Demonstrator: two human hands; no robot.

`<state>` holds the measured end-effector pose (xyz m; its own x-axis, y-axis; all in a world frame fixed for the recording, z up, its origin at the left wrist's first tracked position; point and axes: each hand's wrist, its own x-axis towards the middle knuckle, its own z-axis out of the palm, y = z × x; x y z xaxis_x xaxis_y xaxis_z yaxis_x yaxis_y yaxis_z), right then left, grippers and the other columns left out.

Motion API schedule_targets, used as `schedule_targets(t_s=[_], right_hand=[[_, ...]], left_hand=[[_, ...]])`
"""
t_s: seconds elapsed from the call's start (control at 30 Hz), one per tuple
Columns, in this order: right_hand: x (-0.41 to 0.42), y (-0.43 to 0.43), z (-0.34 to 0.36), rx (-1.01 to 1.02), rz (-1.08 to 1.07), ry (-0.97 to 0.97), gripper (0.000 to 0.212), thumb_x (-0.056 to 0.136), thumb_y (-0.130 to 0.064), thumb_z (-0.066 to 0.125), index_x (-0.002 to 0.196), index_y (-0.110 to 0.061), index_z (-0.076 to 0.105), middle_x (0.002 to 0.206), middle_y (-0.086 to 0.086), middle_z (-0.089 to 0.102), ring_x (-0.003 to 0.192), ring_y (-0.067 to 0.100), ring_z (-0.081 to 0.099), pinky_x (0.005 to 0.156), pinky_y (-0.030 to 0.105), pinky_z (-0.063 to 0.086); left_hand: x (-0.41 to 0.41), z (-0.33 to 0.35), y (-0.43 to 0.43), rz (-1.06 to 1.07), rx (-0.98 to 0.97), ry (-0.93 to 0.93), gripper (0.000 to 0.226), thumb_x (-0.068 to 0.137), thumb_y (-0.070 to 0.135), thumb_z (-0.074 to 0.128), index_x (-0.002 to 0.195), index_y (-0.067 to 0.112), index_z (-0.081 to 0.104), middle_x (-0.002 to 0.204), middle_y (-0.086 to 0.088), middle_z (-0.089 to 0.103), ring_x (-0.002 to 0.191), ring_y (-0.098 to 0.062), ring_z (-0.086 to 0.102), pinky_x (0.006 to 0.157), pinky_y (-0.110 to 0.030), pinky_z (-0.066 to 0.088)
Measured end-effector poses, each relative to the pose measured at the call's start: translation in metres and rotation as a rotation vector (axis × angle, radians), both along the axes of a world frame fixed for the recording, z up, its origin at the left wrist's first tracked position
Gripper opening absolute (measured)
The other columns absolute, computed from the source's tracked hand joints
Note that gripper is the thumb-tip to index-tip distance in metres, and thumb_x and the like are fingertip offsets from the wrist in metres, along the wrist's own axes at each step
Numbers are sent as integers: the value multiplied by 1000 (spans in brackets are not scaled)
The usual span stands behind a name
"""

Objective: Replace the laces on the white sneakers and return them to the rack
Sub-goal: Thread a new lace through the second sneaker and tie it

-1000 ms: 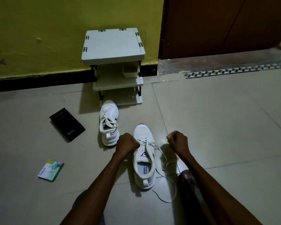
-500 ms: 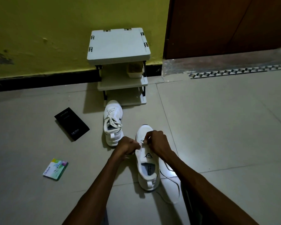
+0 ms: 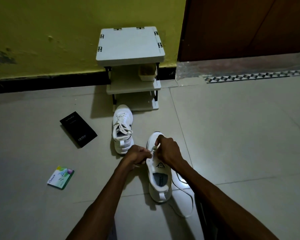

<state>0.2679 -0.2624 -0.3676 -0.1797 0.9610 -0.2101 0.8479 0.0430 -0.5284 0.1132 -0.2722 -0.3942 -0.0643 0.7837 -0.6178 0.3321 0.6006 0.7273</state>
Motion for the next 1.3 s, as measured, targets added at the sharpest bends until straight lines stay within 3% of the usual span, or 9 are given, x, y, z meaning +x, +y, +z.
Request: schedule_targets(t_s=[0.23,0.4,0.5,0.57,0.7,0.8,0.93,1.1,1.3], right_hand=[[-6,-5,-2,87,76,-68,40,83,-18,62,118,-8,45,95,12,63,85,36,60,63,31,34],[-14,-7,-7,135,90,-121,53,90,-22,58,135,-3,38,106,13,66,94,33,63,68,29,34],[-16,-11,-9,139,75,-91,44,92,-16,52,132,-4,39,104,12,66,93,31,62,67,29,34],[-12,-10,-8,109,19,-3,32,87,-11,55,118,-9,47,91,8,64,84,30,60,63,29,32],[5,5,-5,-61,38,103,27,72,-9,68,89,-24,53,83,4,69,77,25,66,65,31,51],[11,12,-2,-110,101,50,30,75,-7,64,97,-22,48,91,13,67,78,29,65,67,36,53],[7,7,-2,6,147,-75,35,82,-12,61,113,-11,44,93,11,59,82,33,59,62,32,36],[-2,-1,-9,65,227,-350,69,80,-26,70,135,-7,33,108,10,64,101,35,60,79,37,42],[5,7,-4,-14,153,-205,55,78,-16,68,124,-11,39,100,6,65,98,33,60,80,35,34]], left_hand=[[2,1,0,-3,26,9,4,79,6,71,79,7,74,62,-13,62,46,-14,49,53,-22,42],[6,3,2,-69,51,55,4,78,20,74,76,18,71,70,-5,69,61,-17,62,63,-26,52],[6,10,2,-82,31,56,14,87,9,59,81,15,70,62,-4,64,48,-13,56,49,-20,45],[4,9,1,-61,29,28,26,86,-4,49,82,11,70,63,-9,63,43,-10,54,44,-18,43],[5,6,-3,-23,72,25,9,81,6,68,80,11,74,70,-11,73,57,-17,66,65,-31,58],[8,5,-4,8,99,8,10,81,4,68,77,10,75,70,-13,73,61,-21,68,75,-40,59],[10,10,-3,-18,120,2,15,73,1,67,69,13,75,70,-17,72,64,-28,68,79,-48,57],[12,11,-4,-50,131,54,12,65,5,70,66,16,75,77,-15,75,79,-33,73,79,-47,60],[11,14,-6,-51,138,28,22,74,-4,65,69,16,75,74,-15,74,62,-22,67,77,-41,59]])
